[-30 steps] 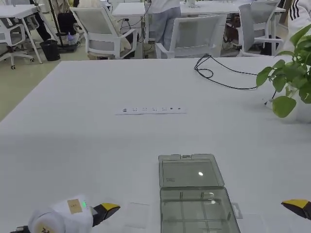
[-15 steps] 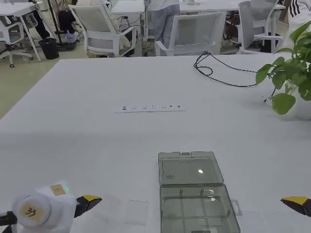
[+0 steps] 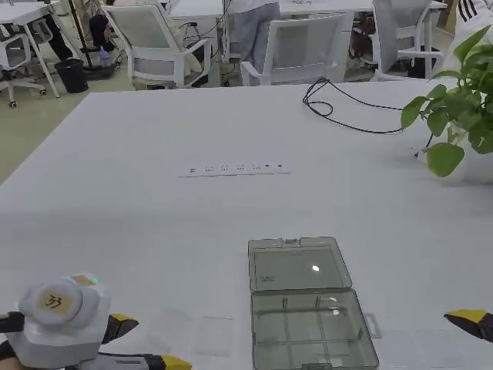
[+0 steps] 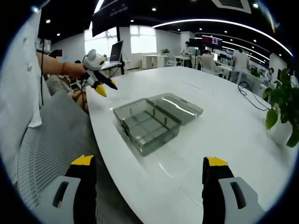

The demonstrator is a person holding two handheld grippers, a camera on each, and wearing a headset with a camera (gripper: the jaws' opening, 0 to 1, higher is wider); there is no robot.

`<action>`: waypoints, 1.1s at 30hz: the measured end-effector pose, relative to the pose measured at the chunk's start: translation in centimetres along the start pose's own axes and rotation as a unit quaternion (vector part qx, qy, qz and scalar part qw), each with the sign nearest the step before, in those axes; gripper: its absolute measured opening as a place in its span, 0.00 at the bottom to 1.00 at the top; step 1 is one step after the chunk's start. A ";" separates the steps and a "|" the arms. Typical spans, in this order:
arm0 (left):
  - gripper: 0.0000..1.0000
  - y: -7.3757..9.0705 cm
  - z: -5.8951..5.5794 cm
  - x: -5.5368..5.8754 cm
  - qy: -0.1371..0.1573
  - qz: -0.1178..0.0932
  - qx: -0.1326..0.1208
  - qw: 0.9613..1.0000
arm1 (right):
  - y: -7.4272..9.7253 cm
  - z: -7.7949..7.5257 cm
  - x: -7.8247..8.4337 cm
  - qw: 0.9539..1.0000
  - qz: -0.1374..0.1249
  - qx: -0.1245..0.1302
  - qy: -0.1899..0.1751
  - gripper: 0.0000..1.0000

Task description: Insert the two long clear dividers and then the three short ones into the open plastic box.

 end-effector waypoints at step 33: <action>0.40 -2.2 2.8 2.6 -0.014 0.129 -0.097 0.987 | -0.2 -0.4 0.3 1.000 -0.002 0.006 -0.014 0.94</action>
Point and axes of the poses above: the centre of the closed fingertips' face, and the gripper's own axes: y roughly backward along the fingers, z roughly to its left, x roughly out of its underside, the point moved 3 cm from there along y, roughly backward along the fingers, and after that the axes turned 7 degrees about y, right-handed, at the moved point
